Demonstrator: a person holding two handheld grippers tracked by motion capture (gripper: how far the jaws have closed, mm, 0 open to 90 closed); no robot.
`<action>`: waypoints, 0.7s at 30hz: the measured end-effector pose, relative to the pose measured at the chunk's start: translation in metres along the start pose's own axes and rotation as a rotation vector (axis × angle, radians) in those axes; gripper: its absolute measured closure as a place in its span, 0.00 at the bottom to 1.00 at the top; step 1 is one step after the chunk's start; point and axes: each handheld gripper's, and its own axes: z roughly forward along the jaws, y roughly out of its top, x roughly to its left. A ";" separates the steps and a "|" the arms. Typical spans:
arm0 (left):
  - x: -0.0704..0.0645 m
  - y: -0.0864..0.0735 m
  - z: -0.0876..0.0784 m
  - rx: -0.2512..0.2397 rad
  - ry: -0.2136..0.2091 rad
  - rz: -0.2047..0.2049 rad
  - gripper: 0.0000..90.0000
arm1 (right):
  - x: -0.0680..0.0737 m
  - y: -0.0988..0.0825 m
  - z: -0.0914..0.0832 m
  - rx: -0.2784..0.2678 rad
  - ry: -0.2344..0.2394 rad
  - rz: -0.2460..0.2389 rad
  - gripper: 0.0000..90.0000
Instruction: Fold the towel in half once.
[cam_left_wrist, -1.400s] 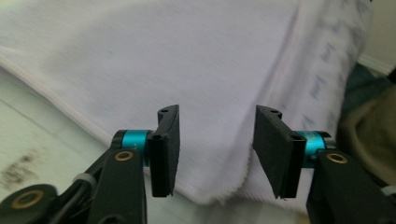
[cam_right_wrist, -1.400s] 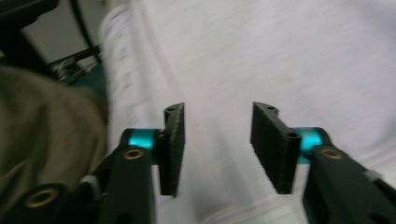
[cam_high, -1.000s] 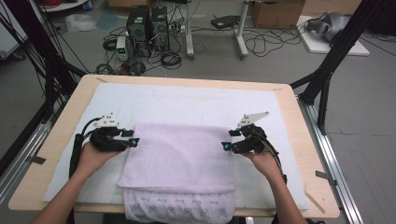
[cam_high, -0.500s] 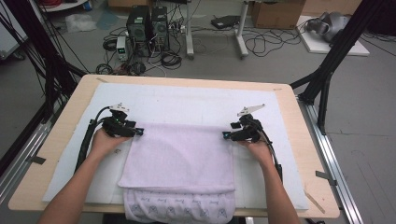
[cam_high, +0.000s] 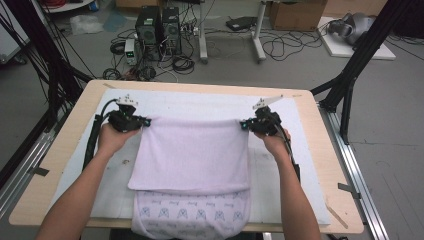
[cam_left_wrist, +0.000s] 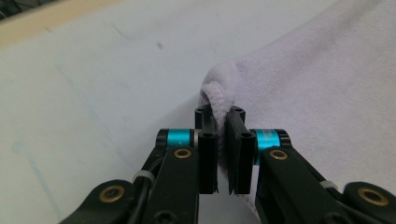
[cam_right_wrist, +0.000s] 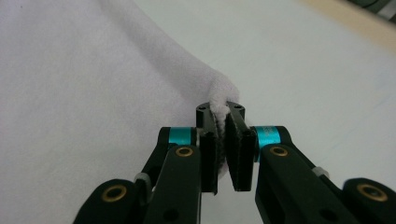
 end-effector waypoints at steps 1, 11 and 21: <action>0.002 0.009 -0.003 -0.007 0.011 0.002 0.94 | -0.003 0.010 -0.004 -0.005 -0.012 -0.010 0.94; 0.017 0.073 -0.024 -0.077 0.101 0.010 0.69 | -0.034 0.076 -0.031 -0.057 -0.101 0.000 0.71; 0.001 -0.007 -0.003 0.005 -0.025 0.012 0.61 | -0.015 0.015 -0.001 0.074 0.009 0.093 0.52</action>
